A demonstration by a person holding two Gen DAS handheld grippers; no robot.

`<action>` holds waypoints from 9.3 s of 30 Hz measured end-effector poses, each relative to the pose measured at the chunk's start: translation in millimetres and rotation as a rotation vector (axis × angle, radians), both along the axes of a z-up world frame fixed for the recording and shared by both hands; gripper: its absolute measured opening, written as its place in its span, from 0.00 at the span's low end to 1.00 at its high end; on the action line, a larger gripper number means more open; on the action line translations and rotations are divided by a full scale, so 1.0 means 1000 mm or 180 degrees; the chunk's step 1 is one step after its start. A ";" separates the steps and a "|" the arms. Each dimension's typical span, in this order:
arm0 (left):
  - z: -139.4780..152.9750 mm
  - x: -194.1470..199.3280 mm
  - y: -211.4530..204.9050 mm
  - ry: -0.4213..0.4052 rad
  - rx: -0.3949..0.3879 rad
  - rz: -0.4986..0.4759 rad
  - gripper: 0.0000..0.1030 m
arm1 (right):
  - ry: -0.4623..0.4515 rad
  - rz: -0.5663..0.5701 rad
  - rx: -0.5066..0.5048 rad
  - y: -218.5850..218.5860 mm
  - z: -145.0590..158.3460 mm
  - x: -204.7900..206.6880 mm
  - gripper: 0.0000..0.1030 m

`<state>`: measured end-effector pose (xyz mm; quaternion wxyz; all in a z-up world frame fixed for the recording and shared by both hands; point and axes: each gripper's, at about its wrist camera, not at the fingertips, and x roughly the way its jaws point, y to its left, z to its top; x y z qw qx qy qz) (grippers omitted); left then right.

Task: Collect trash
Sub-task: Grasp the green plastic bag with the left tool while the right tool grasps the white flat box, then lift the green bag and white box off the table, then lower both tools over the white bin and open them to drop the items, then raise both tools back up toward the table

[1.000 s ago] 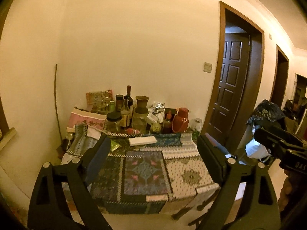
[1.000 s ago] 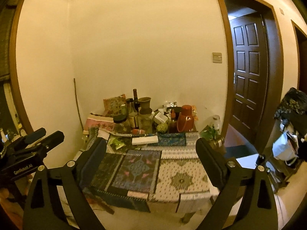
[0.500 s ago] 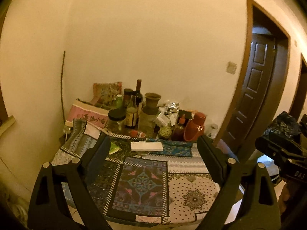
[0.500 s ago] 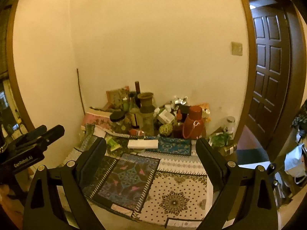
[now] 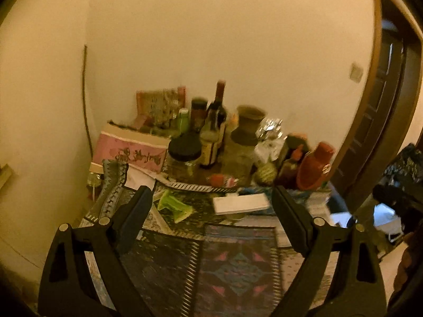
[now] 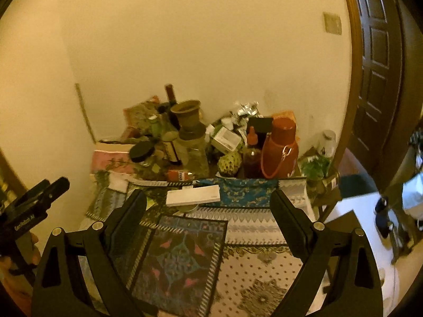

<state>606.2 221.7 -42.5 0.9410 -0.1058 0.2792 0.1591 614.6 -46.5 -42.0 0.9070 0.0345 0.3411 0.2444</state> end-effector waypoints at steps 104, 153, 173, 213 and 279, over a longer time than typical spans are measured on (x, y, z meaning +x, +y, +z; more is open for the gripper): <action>0.051 -0.138 -0.186 -0.0607 -0.0013 -0.0833 0.18 | -0.0559 0.0056 0.0271 -0.128 0.034 -0.155 0.15; -0.232 -0.290 -0.181 0.1007 -0.0679 -0.0899 0.18 | 0.0961 -0.0153 -0.0229 -0.124 -0.223 -0.296 0.15; -0.499 -0.253 -0.172 0.1760 -0.0732 -0.0639 0.18 | 0.1461 0.0166 -0.0348 -0.072 -0.463 -0.243 0.21; -0.305 -0.237 -0.197 0.1509 -0.0563 -0.0961 0.62 | 0.1229 0.0051 -0.0447 -0.108 -0.267 -0.263 0.46; 0.042 -0.091 -0.170 -0.0436 0.0168 -0.0069 0.96 | -0.0644 0.0256 -0.0108 -0.117 0.020 -0.096 0.95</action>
